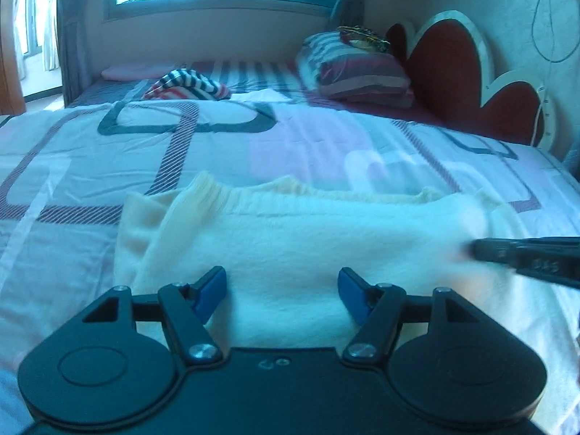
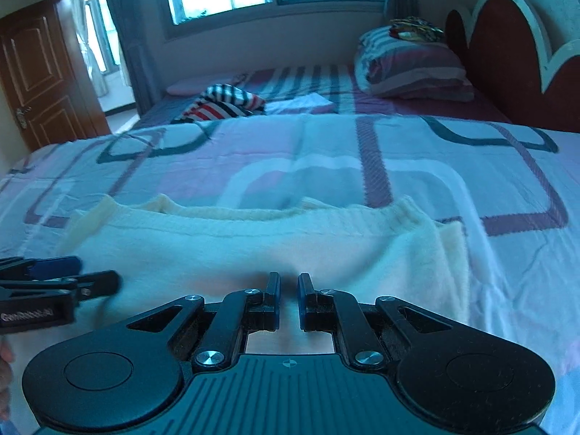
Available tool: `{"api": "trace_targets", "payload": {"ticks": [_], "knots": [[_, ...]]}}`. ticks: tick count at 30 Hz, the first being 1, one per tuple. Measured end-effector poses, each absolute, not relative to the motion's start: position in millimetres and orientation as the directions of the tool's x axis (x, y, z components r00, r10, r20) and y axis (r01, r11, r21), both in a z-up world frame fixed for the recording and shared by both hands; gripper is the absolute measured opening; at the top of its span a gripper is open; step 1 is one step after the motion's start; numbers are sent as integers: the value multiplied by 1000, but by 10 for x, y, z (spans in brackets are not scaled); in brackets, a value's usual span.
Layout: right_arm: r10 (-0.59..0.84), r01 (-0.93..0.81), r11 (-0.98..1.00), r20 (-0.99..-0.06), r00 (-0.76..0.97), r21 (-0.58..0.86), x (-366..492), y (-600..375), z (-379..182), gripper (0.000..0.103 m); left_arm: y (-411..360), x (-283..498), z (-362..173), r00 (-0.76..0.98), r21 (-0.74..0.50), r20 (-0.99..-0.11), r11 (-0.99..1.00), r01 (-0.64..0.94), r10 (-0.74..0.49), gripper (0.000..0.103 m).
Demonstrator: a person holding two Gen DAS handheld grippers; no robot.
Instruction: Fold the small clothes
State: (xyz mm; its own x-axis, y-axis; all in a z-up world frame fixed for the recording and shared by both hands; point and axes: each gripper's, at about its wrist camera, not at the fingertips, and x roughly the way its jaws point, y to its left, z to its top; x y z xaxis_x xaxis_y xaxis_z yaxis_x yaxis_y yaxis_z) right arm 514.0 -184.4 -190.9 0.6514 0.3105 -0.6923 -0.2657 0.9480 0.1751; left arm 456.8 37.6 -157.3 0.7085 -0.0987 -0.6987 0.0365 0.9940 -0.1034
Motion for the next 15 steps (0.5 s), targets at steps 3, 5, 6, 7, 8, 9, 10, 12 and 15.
{"api": "trace_targets", "payload": {"ticks": [3, 5, 6, 7, 8, 9, 10, 12, 15], "knots": [[279, -213, 960, -693, 664, 181, 5158, -2064, -1972, 8, 403, 4554, -1589, 710, -87, -698, 995, 47, -94, 67], [257, -181, 966, -692, 675, 182, 5155, -2208, -1986, 8, 426, 4535, -1583, 709, -83, -699, 995, 45, -91, 67], [247, -168, 969, -692, 679, 180, 5144, -2279, -1985, 8, 437, 4526, -1579, 709, -82, -700, 996, 41, -86, 67], [241, -160, 970, -691, 681, 181, 5135, -2341, -1983, 8, 454, 4515, -1574, 709, -82, -700, 996, 36, -83, 67], [234, -153, 972, -692, 683, 178, 5131, -2381, -1986, 7, 468, 4505, -1568, 710, -81, -700, 996, 28, -77, 67], [227, -146, 974, -692, 686, 175, 5116, -2422, -1981, 7, 487, 4487, -1562, 710, -82, -700, 996, 20, -72, 67], [219, -135, 975, -693, 687, 174, 5107, -2451, -1969, 8, 507, 4470, -1547, 709, -84, -702, 996, 10, -67, 67], [209, -114, 977, -693, 690, 181, 5066, -2471, -1913, 8, 542, 4411, -1497, 712, -92, -700, 996, -6, -60, 67], [240, -135, 969, -678, 695, 206, 4937, -2419, -1796, 8, 544, 4279, -1398, 727, -96, -684, 995, 0, -66, 66]]}}
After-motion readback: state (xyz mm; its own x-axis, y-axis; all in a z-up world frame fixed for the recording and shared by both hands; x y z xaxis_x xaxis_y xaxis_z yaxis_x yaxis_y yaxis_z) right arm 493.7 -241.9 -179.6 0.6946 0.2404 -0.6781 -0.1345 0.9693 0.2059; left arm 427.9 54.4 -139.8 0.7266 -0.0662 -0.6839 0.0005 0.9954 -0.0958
